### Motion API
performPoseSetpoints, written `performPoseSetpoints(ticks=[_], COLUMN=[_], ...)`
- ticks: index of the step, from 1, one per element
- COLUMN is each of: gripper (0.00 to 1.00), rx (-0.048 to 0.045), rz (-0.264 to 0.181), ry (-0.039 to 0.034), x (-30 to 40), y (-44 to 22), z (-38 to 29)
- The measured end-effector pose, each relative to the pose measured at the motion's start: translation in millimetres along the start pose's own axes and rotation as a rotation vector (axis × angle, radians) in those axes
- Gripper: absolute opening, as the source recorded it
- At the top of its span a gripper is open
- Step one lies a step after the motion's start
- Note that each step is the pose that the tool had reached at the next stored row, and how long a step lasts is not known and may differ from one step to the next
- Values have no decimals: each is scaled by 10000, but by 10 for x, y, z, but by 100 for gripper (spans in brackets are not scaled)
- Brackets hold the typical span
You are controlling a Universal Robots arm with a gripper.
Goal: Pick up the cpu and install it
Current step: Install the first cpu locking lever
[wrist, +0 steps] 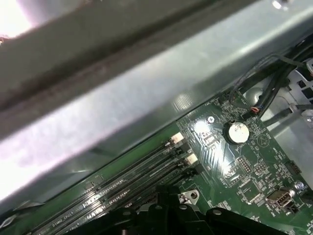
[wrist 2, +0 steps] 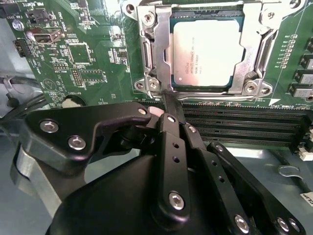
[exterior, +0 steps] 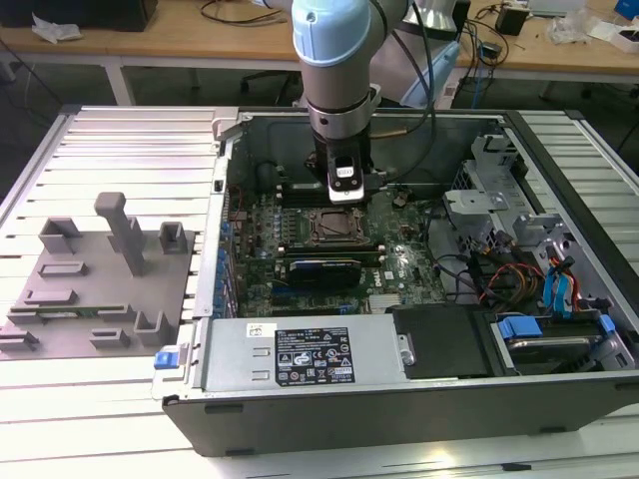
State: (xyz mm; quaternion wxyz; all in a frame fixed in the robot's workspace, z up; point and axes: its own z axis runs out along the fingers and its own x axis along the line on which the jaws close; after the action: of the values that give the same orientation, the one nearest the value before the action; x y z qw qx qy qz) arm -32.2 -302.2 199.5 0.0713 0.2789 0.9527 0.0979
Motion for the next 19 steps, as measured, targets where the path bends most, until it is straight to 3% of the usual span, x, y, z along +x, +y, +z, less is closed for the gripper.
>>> performPoseSetpoints(ticks=[11,19], gripper=[11,11], rx=[-53,-164], rz=[8,33], ry=[11,72], x=[-15,-15], y=[-35,-30], z=[29,17])
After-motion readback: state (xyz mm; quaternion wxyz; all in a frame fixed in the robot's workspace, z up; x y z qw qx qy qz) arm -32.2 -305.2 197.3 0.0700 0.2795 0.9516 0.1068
